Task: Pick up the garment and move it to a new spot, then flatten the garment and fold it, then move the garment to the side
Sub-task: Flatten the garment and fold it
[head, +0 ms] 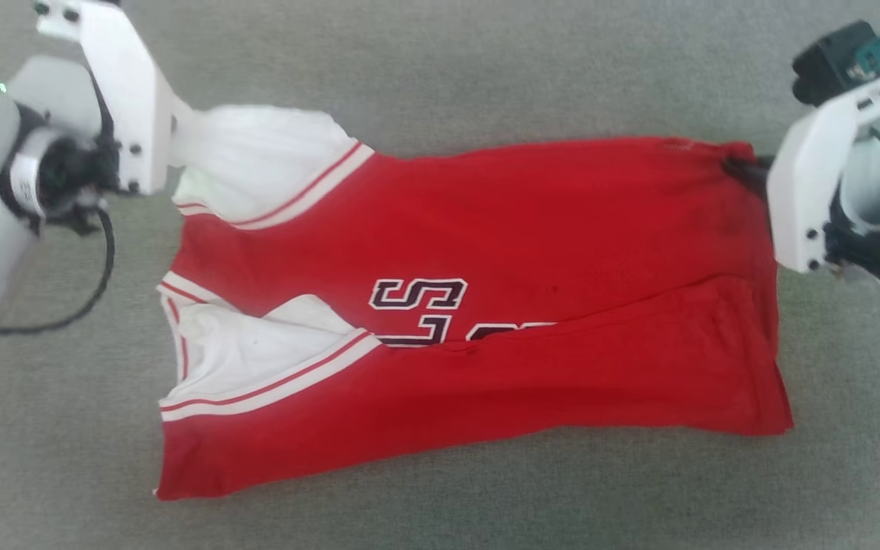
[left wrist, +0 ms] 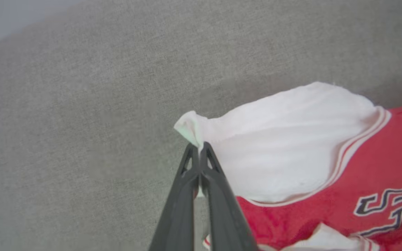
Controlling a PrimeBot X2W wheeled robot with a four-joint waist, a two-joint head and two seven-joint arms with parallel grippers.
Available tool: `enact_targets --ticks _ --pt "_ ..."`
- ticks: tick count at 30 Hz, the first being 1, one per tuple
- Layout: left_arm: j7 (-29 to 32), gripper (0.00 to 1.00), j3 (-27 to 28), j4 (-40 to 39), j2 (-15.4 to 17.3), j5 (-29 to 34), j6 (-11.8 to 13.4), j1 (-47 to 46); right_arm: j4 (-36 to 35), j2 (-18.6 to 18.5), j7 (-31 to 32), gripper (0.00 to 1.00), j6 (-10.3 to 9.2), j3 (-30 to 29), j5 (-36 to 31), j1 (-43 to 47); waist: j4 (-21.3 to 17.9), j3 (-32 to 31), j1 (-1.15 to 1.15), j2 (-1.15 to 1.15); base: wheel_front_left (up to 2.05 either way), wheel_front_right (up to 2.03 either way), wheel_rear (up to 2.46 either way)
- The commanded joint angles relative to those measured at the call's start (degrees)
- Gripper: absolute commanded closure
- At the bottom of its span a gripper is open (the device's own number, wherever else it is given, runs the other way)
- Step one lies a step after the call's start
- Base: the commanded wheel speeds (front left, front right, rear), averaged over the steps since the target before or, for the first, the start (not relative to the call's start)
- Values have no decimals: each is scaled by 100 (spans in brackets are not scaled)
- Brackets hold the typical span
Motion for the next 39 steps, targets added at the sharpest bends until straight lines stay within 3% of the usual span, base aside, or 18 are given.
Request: enact_targets --ticks 1,9,10,17,21,27,28,29,30,31,32,33,34,39 --pt "142 100 -34 -439 196 -51 212 270 -201 -88 104 100 -5 -108 70 247 126 -145 0 0 0 0 0" --pt "610 100 -104 -2862 1117 -132 1272 1360 -1136 -359 594 100 -5 -584 156 1237 296 -358 0 0 0 0 0" --pt "610 100 -104 -2862 1117 -132 1272 1360 -1136 -359 594 100 -5 -584 156 1237 296 -358 0 0 0 0 0" --pt "627 100 -140 -4054 1541 -363 1947 2243 -1631 -193 930 100 -4 -1086 103 2171 340 -399 0 0 0 0 0" --pt "550 100 -208 -4138 1554 -553 2064 2670 -1629 -5 1007 100 -4 -1266 -14 2559 304 -423 0 0 0 0 0" --pt "319 100 -250 -3691 1336 -727 1961 3031 -1428 281 980 100 -4 -1270 -137 2752 232 -478 0 0 0 0 0" --pt "285 100 -252 -3561 1285 -770 1953 3075 -1397 312 937 85 -4 -1260 -181 2739 222 -498 0 0 0 0 0" --pt "207 100 -238 -3434 1237 -769 1925 3091 -1380 342 891 30 -4 -1254 -207 2716 214 -515 0 0 0 0 0" --pt "139 72 -219 -3323 1184 -774 1899 3099 -1344 380 856 0 -4 -1240 -216 2697 205 -536 0 0 0 0 0" --pt "66 70 -216 -3231 1128 -789 1833 3119 -1309 405 842 0 -4 -1222 -230 2684 198 -566 0 0 0 0 0" --pt "1 56 -217 -3161 1096 -797 1779 3136 -1285 426 823 0 -4 -1223 -231 2673 190 -598 0 0 0 0 0" --pt "-94 9 -187 -3093 1090 -757 1752 3129 -1272 446 801 0 -4 -1239 -217 2677 186 -633 0 0 0 0 0" --pt "-178 0 -142 -3019 1074 -757 1759 3136 -1264 450 792 0 -4 -1251 -215 2693 184 -671 0 0 0 0 0" --pt "-678 0 7 -2973 1034 -723 1559 3258 -1362 485 723 0 -4 -1396 -212 2834 173 -847 0 0 0 0 0"
